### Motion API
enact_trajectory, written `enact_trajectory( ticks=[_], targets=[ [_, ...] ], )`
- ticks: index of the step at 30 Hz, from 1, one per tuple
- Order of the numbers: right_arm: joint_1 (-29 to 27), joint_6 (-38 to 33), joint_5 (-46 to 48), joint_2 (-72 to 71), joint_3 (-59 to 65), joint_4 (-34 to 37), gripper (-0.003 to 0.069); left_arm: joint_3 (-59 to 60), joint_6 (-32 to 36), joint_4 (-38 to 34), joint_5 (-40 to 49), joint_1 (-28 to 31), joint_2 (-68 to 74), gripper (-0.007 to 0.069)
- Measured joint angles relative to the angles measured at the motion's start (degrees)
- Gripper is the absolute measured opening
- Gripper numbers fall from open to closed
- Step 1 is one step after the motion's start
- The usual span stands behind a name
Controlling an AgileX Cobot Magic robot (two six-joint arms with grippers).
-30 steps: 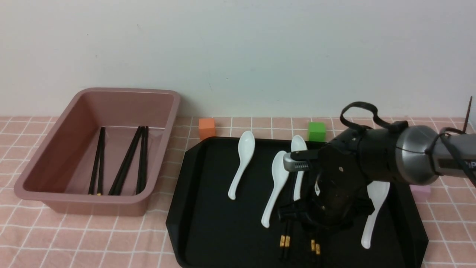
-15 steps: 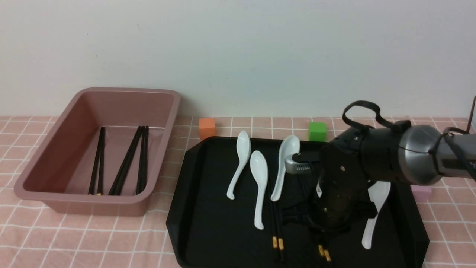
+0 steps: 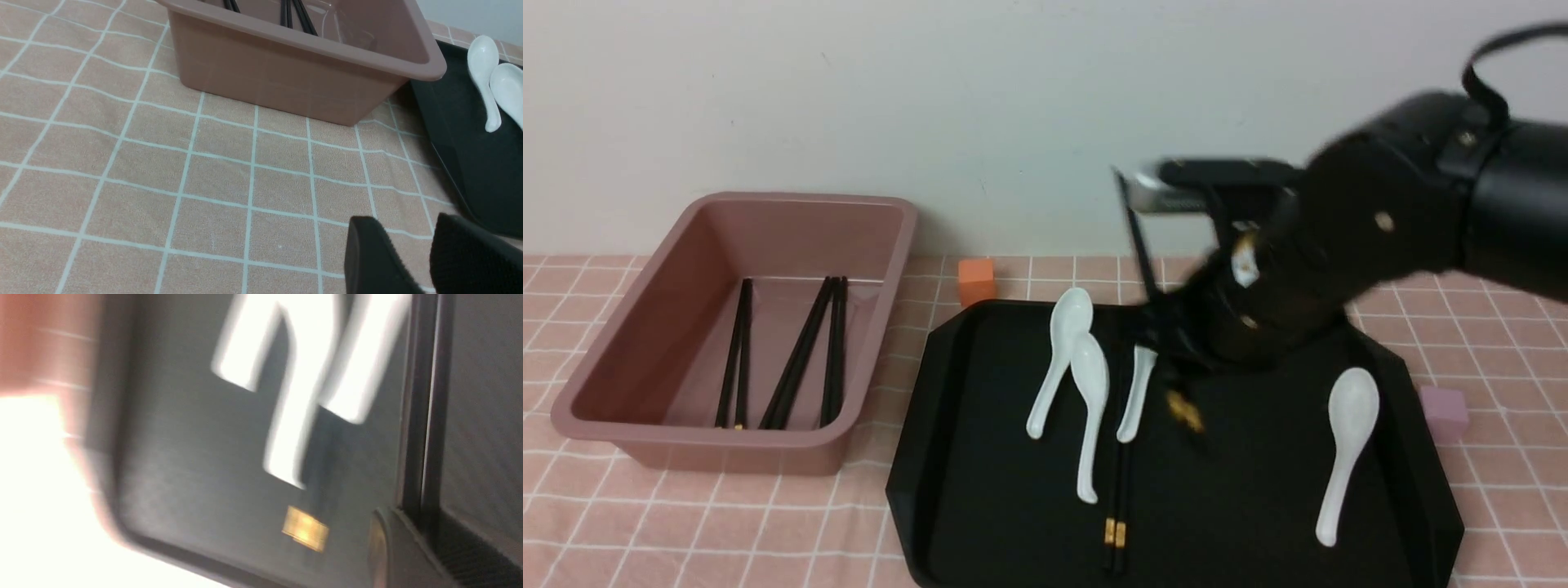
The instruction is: On pink tablecloth take chopsticks from black tray and put them in box.
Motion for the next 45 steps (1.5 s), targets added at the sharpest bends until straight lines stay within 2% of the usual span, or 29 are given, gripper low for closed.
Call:
enact_trajectory(
  ticks=[3,6,8,12,17,23,25,27,28,29,32,34,37,39,41,45],
  targets=[
    [4.91,-6.28,-0.07,7.29,-13.78,2.50,0.0136,0.00,0.00,0.00,0.00,0.00,0.00,0.0238],
    [7.54,-10.67,0.01,13.58,-23.37,4.15,0.0136,0.00,0.00,0.00,0.00,0.00,0.00,0.0238],
    [9.68,-14.71,0.49,21.02,-33.97,6.24,0.0136,0.00,0.00,0.00,0.00,0.00,0.00,0.0238],
    [11.02,-19.06,2.89,32.72,-50.17,8.85,0.0136,0.00,0.00,0.00,0.00,0.00,0.00,0.0238],
    [11.09,-21.53,3.22,43.21,-62.99,7.82,0.0136,0.00,0.00,0.00,0.00,0.00,0.00,0.0238],
    [10.64,-21.67,-2.26,46.89,-65.01,5.64,0.0154,0.00,0.00,0.00,0.00,0.00,0.00,0.0238],
    [10.28,-21.67,-2.90,46.96,-65.12,5.04,0.0205,0.00,0.00,0.00,0.00,0.00,0.00,0.0238],
    [9.92,-21.54,-2.62,46.83,-65.40,4.97,0.0293,0.00,0.00,0.00,0.00,0.00,0.00,0.0238],
    [9.94,-21.54,-2.50,46.77,-65.40,4.97,0.0301,0.00,0.00,0.00,0.00,0.00,0.00,0.0238],
    [9.73,-21.49,-0.82,46.22,-65.40,4.91,0.0356,0.00,0.00,0.00,0.00,0.00,0.00,0.0238],
    [9.66,-21.49,4.86,43.88,-65.40,4.96,0.0424,0.00,0.00,0.00,0.00,0.00,0.00,0.0238],
    [9.66,-21.55,8.75,41.54,-65.40,4.96,0.0437,0.00,0.00,0.00,0.00,0.00,0.00,0.0238],
    [9.66,-21.70,15.77,36.85,-65.40,4.96,0.0433,0.00,0.00,0.00,0.00,0.00,0.00,0.0238],
    [9.66,-21.72,23.19,31.55,-65.57,4.96,0.0402,0.00,0.00,0.00,0.00,0.00,0.00,0.0238],
    [9.66,-22.02,25.14,28.52,-65.57,4.90,0.0367,0.00,0.00,0.00,0.01,0.00,0.00,0.0238],
    [9.66,-22.40,25.97,16.63,-59.53,3.97,0.0232,0.00,0.00,0.00,0.01,0.00,0.00,0.0238]
  ],
)
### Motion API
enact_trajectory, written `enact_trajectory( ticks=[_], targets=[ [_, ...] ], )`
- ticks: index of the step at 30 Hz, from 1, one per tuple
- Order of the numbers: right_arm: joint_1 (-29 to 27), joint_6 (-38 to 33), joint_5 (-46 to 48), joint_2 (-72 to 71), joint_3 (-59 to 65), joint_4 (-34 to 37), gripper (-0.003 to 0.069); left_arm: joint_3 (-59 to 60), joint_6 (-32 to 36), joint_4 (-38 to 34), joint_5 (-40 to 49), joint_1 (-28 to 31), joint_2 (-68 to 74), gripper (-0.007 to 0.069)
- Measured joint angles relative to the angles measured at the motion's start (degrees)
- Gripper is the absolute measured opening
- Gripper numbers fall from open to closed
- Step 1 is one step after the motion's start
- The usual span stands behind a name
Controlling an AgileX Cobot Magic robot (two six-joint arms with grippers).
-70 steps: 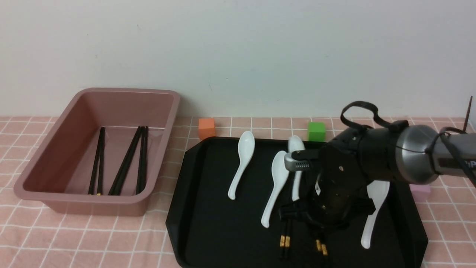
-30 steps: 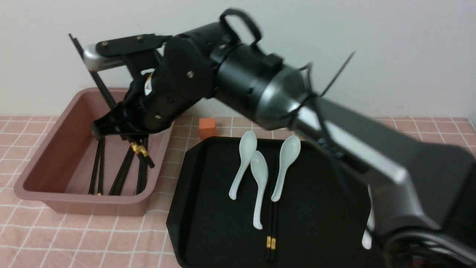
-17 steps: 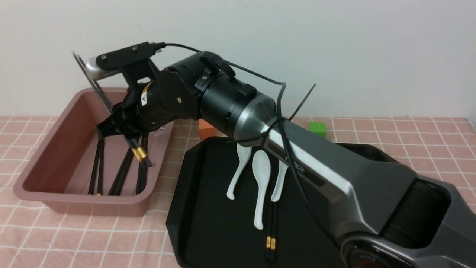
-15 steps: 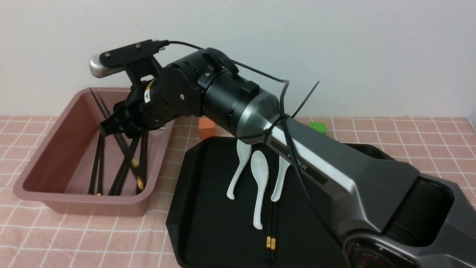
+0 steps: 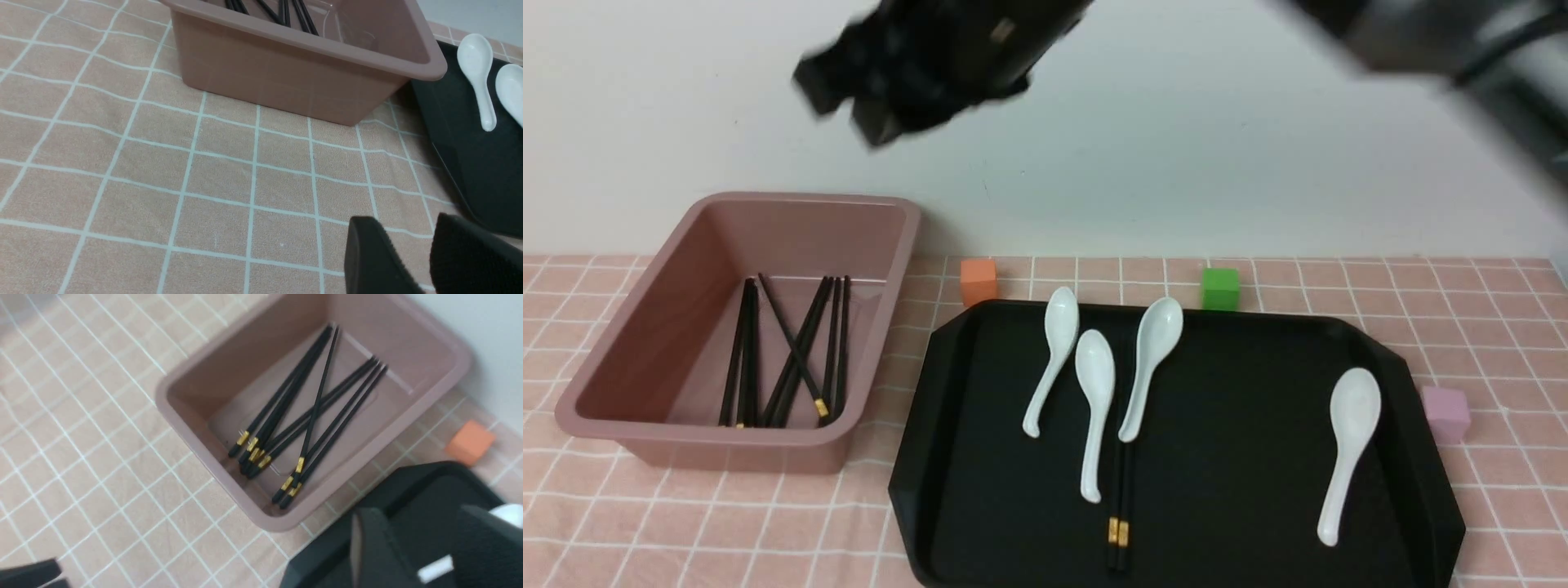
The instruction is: On pink tablecloth take chopsticks from black tray and put them in box.
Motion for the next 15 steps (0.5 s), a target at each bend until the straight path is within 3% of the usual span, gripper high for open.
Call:
enact_trajectory(
  ticks=[7,15],
  targets=[
    [0.00,0.27,0.51,-22.95,25.11,-1.33,0.0013,0.00,0.00,0.00,0.00,0.00,0.00,0.0238],
    [0.00,6.10,0.77,-43.28,56.18,-3.97,-0.0014,0.00,0.00,0.00,0.00,0.00,0.00,0.0238]
  ],
)
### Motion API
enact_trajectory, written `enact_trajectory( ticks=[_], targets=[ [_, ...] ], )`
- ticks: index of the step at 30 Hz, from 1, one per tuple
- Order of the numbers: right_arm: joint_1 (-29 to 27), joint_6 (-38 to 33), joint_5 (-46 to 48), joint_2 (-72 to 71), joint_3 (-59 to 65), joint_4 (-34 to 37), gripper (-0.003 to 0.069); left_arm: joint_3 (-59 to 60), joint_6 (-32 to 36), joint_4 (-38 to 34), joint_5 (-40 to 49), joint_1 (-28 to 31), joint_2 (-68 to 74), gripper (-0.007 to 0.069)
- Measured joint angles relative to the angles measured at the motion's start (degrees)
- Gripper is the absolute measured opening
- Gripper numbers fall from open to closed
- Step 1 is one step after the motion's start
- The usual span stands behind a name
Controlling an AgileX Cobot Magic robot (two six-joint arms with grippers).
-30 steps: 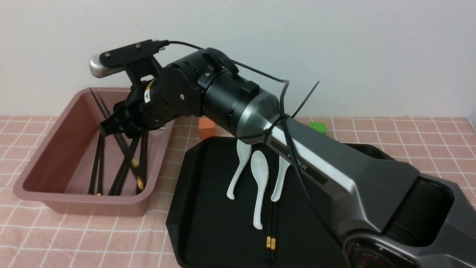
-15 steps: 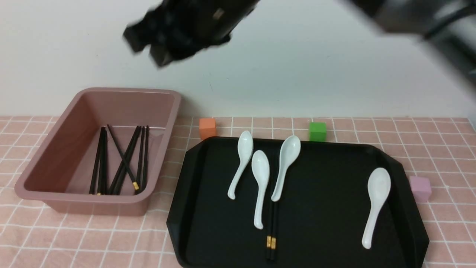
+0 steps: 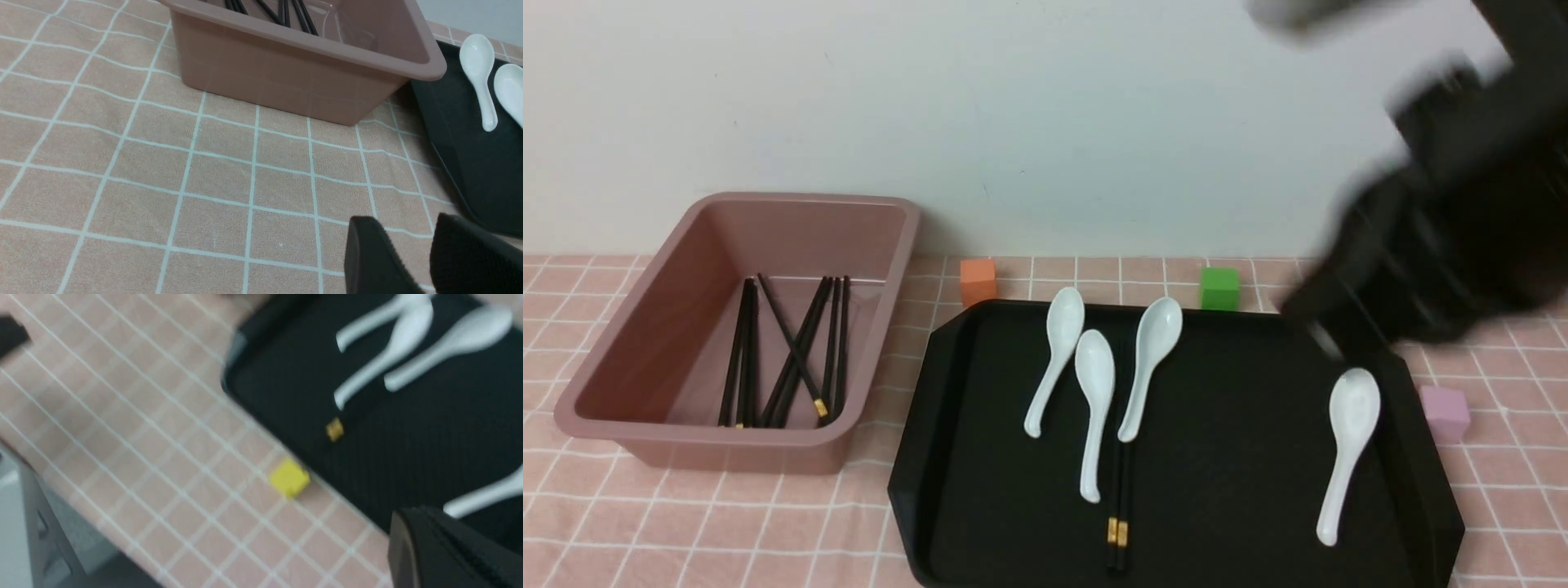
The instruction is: On pink tablecloth take chopsticks from black tray and put them in box.
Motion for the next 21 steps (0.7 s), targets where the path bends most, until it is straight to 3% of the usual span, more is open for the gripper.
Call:
enact_trajectory(
  ticks=[7,16,21],
  targets=[
    [0.00,0.76,0.00,-7.69,10.39,0.00,-0.0013,0.00,0.00,0.00,0.00,0.00,0.00,0.0238],
    [-0.09,0.83,-0.15,-9.94,11.88,-1.70,-0.0013,0.00,0.00,0.00,0.00,0.00,0.00,0.0238],
    [-6.08,-2.20,-3.23,-15.82,19.66,-1.84,-0.0013,0.00,0.00,0.00,0.00,0.00,0.00,0.0238]
  ],
)
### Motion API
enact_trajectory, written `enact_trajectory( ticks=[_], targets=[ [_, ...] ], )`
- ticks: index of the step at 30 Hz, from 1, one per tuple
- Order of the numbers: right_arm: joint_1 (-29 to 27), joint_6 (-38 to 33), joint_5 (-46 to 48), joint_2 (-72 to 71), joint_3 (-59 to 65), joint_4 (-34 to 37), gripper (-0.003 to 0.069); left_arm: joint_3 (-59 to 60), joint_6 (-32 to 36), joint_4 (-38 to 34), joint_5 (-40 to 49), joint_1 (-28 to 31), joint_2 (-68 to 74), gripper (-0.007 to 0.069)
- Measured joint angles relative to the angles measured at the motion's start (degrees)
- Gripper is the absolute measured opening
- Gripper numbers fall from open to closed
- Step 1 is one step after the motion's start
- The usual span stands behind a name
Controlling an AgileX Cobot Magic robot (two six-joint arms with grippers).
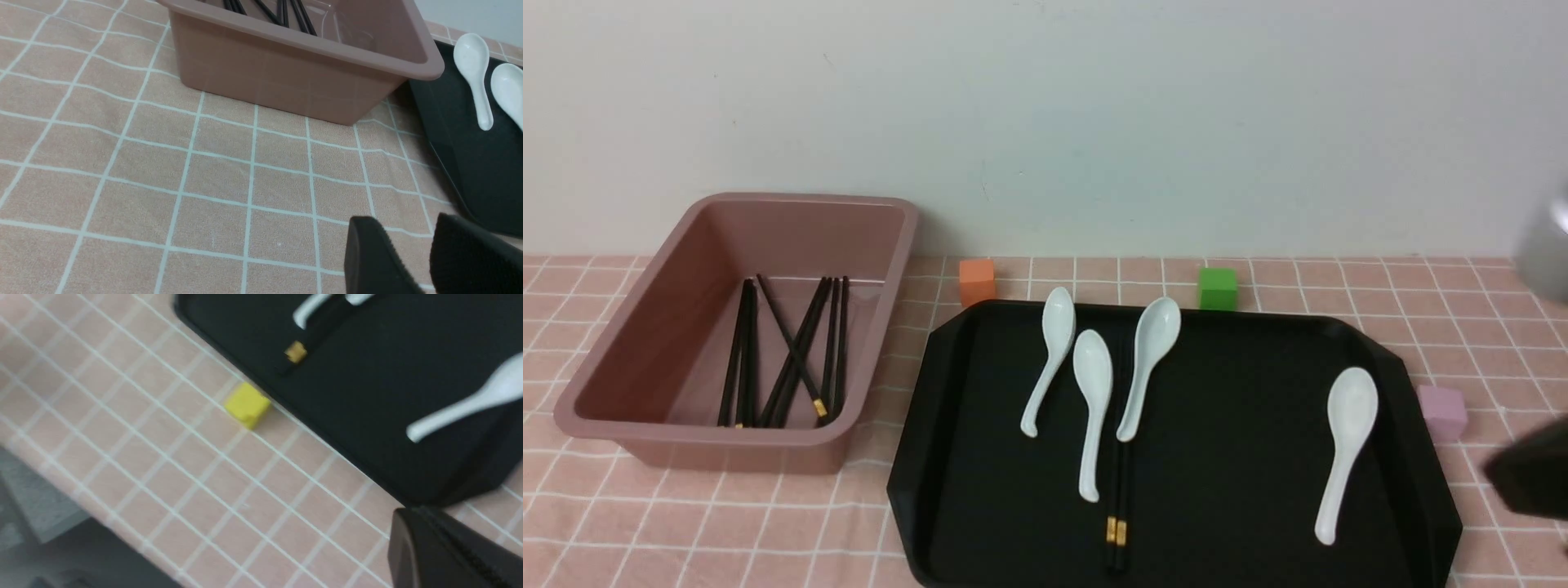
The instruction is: On pink tablecloth take chopsticks from black tray and put them in box.
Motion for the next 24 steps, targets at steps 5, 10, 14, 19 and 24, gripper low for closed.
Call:
enact_trajectory(
  ticks=[5,10,14,19,24],
  targets=[
    [-14.08,-5.10,-19.43,-15.46,22.24,4.04,-0.0013,0.00,0.00,0.00,0.00,0.00,0.00,0.0238],
    [-25.80,-8.43,-35.08,-32.61,43.10,4.54,-0.0013,0.00,0.00,0.00,0.00,0.00,0.00,0.0238],
    [-31.01,-9.61,-39.65,-42.97,54.06,4.65,-0.0013,0.00,0.00,0.00,0.00,0.00,0.00,0.0238],
    [-33.04,-9.86,-45.09,-52.26,62.95,4.91,-0.0013,0.00,0.00,0.00,0.01,0.00,0.00,0.0238],
    [-33.04,-9.86,-46.21,-52.86,63.20,4.90,-0.0013,0.00,0.00,0.00,0.01,0.00,-0.05,0.0238]
  ],
)
